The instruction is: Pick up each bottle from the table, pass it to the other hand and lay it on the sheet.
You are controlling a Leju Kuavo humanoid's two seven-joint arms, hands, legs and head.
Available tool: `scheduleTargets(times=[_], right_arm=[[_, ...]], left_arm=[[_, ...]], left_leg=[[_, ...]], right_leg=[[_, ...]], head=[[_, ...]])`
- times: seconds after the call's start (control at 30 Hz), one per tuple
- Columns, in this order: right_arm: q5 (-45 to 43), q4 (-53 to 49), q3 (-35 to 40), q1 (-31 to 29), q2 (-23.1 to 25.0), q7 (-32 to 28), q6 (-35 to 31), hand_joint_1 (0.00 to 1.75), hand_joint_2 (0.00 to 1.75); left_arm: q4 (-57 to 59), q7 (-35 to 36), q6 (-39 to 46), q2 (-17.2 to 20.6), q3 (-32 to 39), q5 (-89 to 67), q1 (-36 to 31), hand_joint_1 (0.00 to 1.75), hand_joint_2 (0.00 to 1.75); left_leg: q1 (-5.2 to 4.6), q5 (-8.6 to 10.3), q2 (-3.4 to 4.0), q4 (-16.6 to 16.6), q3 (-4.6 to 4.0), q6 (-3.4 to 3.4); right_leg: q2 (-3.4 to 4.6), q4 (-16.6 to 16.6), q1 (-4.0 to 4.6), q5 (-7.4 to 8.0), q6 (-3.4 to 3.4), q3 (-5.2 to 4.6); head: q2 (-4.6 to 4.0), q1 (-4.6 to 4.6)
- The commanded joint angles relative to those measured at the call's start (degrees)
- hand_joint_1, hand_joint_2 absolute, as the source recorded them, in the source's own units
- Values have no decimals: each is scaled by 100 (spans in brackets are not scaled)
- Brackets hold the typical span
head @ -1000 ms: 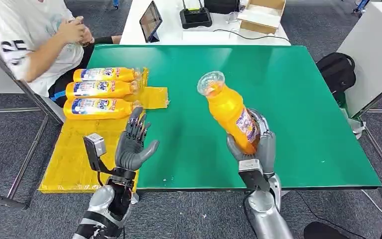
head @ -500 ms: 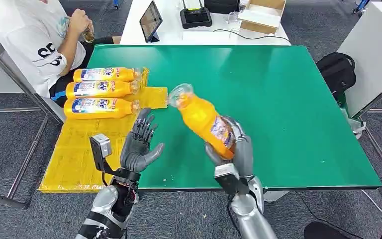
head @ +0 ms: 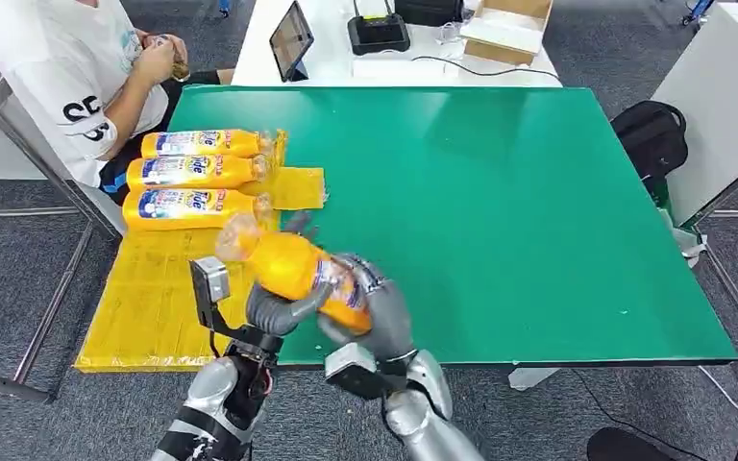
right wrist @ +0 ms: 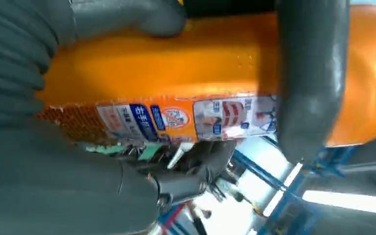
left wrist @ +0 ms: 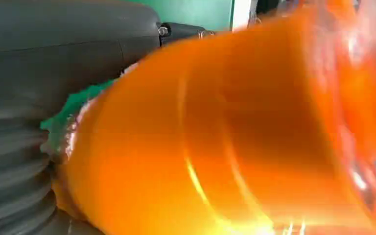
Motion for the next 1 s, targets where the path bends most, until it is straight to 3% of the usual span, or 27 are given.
scheduleTargets(times=[0.03, 0.47, 0.5, 0.57, 0.6, 1.0], right_arm=[[57, 1118, 427, -402, 64, -37, -51, 175, 175], [-146, 1619, 611, -588, 151, -15, 87, 175, 175], [-145, 1611, 617, -593, 165, -3, 87, 175, 175], [-145, 1611, 617, -593, 165, -3, 87, 175, 175], [-141, 1611, 626, -592, 172, 1, 91, 175, 175], [-164, 1635, 683, -607, 154, 63, 172, 175, 175]], left_arm=[[455, 125, -116, 105, -253, 116, -324, 0, 175], [546, 153, -270, 137, -343, 331, -362, 0, 175], [547, 128, -270, 149, -365, 290, -377, 51, 175], [547, 128, -270, 149, -365, 290, -377, 51, 175], [540, 107, -264, 153, -376, 260, -384, 173, 175], [546, 13, -101, 121, -257, 105, -416, 175, 175]], left_leg=[[3, -7, 11, -9, 32, 6], [2, -4, 4, -5, 19, 5], [2, -2, 1, -4, 13, 4], [2, -4, 1, -5, 21, 5], [3, -2, 2, -4, 14, 4], [3, -4, 0, -3, 19, 6]], right_leg=[[3, -9, 8, -4, -20, 28], [-4, -5, 5, -4, -14, 17], [-5, -4, 5, -3, -12, 11], [-7, -4, 5, -6, -16, 19], [-5, -4, 5, -3, -13, 12], [-8, -4, 6, -6, -15, 17]], head=[[0, 0], [0, 2], [0, 2], [0, 2], [0, 0], [0, 2]])
